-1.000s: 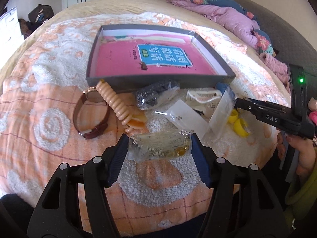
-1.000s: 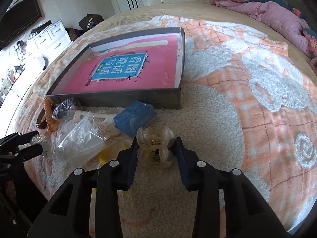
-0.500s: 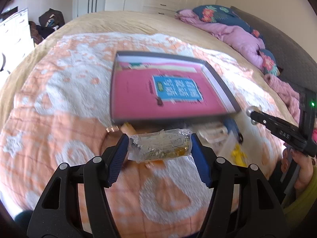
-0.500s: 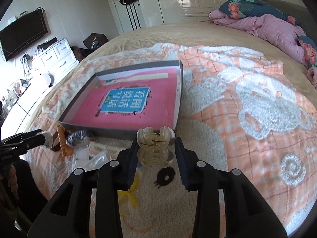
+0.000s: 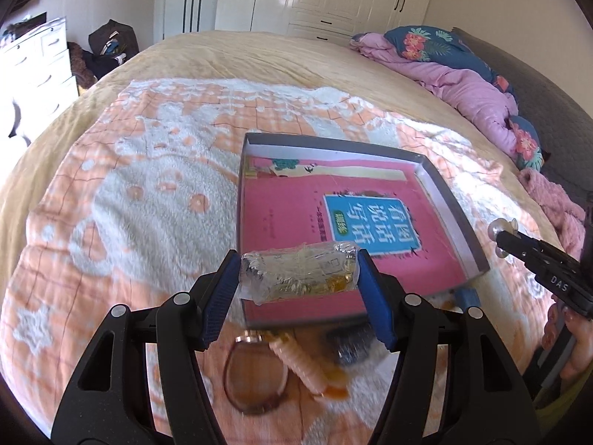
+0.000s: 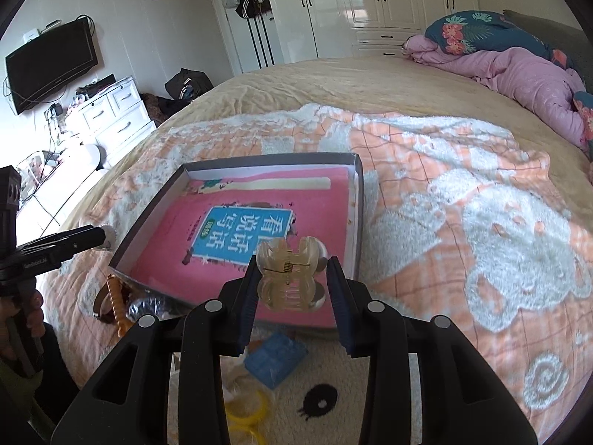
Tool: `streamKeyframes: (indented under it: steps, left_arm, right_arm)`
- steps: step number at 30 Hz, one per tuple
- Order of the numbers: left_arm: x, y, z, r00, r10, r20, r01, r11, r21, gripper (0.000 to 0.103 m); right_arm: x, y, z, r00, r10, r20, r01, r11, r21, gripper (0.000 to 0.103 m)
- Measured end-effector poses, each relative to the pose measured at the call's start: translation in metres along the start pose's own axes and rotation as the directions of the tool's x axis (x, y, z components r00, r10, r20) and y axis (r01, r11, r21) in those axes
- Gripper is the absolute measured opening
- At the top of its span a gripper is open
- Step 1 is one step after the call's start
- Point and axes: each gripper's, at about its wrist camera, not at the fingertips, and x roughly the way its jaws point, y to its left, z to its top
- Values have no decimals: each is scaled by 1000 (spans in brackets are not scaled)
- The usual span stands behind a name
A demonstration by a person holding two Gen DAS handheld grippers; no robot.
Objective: Organize jewelry
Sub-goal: 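Carry the jewelry bag with the left gripper while the right carries earrings into the box, then open both grippers and pull them back from the gray box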
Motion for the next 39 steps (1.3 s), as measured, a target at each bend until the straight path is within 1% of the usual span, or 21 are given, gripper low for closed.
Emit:
streamKeyframes:
  steps: [5,9,13,14,15,21,24,27,30,32,34,36,39]
  left_arm:
    - [20,2,9,1000,6,-17,-6,1000,7,55]
    - [37,1,13,1000,5,-31,-5,1000,18,55]
    - [51,-1,12,999,-6,-41,7,1000,14,55]
    - [55,-1,12,999,-12,-47,13,1000,12,55]
    - [59,-3,11,998,-12,-57,13,1000,18,55]
    - [69,-5,8,997,-8,-81,11,999,35,55]
    - [74,-4,7,996,1,-94,3,999,39,55]
    - [77,-4,5,994,-3,-106,7,999,39,56]
    - [78,-6,3,994,2,-112,4,999,49,57]
    - [77,-7,3,994,0,-110,6,999,52,61]
    - [74,-8,3,995,0,-104,6,999,53,64]
    - [72,-8,4,995,7,-98,-2,998,56,66]
    - [66,-6,6,996,5,-91,-1,999,45,68]
  right_arm:
    - [14,1,11,1000,5,-6,-5,1000,-4,34]
    - [25,0,13,1000,5,-20,-5,1000,0,34]
    - [34,0,10,999,1,-38,-1,1000,-2,34]
    - [37,-1,9,999,-2,-45,2,1000,-2,31]
    - [39,-1,9,999,-3,-50,3,1000,-2,31]
    - [54,-2,2,996,-6,-84,6,1000,1,31]
    - [55,-2,-1,996,-9,-87,9,1000,1,31]
    - [52,-5,-3,996,8,-87,-5,1000,28,31]
    - [48,-8,-5,996,12,-84,-8,999,50,37]
    - [45,-9,-7,997,13,-80,-8,998,62,45]
    - [40,-10,-8,997,13,-72,-8,998,69,50]
    - [34,-10,-9,998,12,-63,-8,997,74,54]
    - [28,-8,-9,999,10,-52,-6,997,78,63]
